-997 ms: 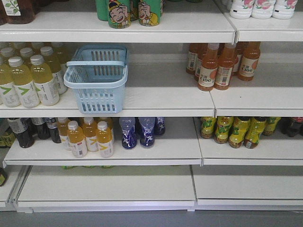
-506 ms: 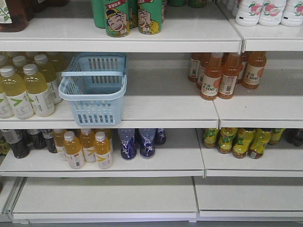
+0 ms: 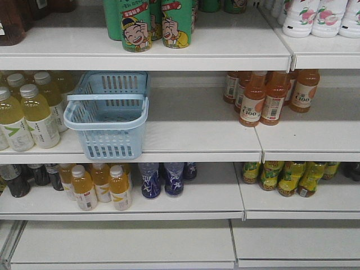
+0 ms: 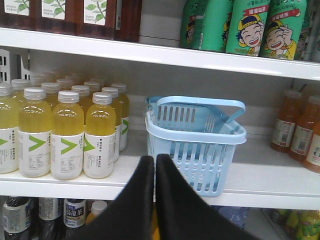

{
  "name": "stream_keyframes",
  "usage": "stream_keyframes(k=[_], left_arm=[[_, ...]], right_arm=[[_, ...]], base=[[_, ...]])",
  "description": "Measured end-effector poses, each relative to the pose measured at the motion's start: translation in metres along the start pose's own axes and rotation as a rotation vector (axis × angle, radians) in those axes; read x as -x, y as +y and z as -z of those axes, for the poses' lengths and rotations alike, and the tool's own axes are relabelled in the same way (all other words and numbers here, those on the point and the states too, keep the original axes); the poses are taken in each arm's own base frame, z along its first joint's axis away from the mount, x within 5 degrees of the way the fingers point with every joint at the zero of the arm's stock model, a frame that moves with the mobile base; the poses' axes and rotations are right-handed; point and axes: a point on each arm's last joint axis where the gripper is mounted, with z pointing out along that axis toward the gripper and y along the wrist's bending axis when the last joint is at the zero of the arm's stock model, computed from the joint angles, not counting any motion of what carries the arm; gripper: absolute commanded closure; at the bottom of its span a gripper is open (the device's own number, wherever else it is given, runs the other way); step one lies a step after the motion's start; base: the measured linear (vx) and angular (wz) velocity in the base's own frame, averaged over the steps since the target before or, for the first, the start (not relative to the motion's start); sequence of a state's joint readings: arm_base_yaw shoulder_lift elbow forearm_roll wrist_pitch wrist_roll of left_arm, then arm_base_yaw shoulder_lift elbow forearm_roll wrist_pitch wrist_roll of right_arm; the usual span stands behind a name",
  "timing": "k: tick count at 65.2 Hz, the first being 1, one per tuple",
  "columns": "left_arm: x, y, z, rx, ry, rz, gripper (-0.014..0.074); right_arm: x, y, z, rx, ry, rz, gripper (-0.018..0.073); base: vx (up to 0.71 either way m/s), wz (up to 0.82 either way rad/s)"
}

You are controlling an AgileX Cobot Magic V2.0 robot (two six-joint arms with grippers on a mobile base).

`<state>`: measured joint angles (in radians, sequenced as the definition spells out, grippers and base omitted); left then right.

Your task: Place coke in basket with both arms

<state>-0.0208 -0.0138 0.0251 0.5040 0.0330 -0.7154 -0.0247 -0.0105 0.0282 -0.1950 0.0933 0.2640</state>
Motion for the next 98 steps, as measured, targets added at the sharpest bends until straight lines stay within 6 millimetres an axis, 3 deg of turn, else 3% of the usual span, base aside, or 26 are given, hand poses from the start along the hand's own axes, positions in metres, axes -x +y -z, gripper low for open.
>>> stream_keyframes(k=[82,89,98], left_arm=[[0.001,-0.001,0.0,-0.009,-0.01,0.003,0.0602],[0.006,-0.005,0.0,-0.056,-0.063,0.104,0.0602],[0.015,-0.008,0.002,-0.123,-0.14,0.44,0.0602]], right_arm=[[0.0,0.0,0.0,0.0,0.0,0.0,0.0564],[0.0,0.0,0.0,0.0,0.0,0.0,0.0564],[0.0,0.0,0.0,0.0,0.0,0.0,0.0564]], base=[[0.0,0.0],[0.0,0.0],[0.0,0.0]])
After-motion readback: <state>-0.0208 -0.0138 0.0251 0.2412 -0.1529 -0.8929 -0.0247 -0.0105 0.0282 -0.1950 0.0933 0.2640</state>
